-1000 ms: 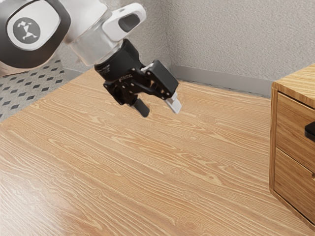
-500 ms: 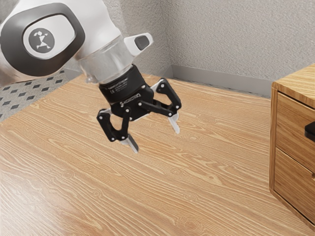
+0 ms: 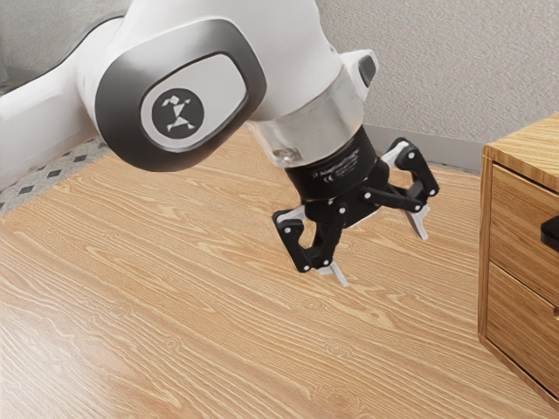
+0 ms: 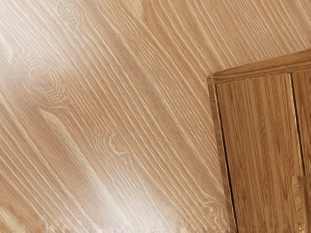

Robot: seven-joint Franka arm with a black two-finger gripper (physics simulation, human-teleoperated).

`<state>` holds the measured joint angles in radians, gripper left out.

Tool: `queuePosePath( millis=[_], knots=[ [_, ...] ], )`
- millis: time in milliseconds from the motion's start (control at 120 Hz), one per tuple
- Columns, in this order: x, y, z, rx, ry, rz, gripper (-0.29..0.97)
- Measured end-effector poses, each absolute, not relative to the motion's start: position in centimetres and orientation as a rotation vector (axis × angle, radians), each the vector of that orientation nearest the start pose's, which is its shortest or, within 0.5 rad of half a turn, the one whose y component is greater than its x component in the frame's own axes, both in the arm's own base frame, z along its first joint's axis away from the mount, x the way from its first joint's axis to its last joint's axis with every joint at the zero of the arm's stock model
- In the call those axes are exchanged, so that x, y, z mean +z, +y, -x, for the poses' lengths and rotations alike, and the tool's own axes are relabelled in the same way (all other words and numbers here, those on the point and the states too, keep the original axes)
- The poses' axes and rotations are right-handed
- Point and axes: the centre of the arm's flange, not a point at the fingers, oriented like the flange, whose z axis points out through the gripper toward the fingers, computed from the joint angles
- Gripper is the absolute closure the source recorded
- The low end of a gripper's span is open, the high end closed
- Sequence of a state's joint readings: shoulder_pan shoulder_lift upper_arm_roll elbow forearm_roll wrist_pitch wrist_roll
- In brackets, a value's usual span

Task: Pull the drawer handle with one arm to open the drawer

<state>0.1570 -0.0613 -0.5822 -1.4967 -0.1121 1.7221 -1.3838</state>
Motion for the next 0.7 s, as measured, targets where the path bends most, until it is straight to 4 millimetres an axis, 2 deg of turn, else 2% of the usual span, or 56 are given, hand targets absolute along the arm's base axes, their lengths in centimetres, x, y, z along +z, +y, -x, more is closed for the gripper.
queuePosePath(
  millis=[208,283,508,700],
  knots=[
    [70.7,-29.6,-46.9,-0.162,-1.591,3.031,0.03],
    [70.0,-30.5,-47.1,-0.143,-1.610,3.027,0.03],
    [69.4,-29.6,-50.0,-0.287,-1.761,2.994,0.03],
    [69.5,-28.2,-52.3,-0.458,-1.882,3.010,0.13]
  ],
)
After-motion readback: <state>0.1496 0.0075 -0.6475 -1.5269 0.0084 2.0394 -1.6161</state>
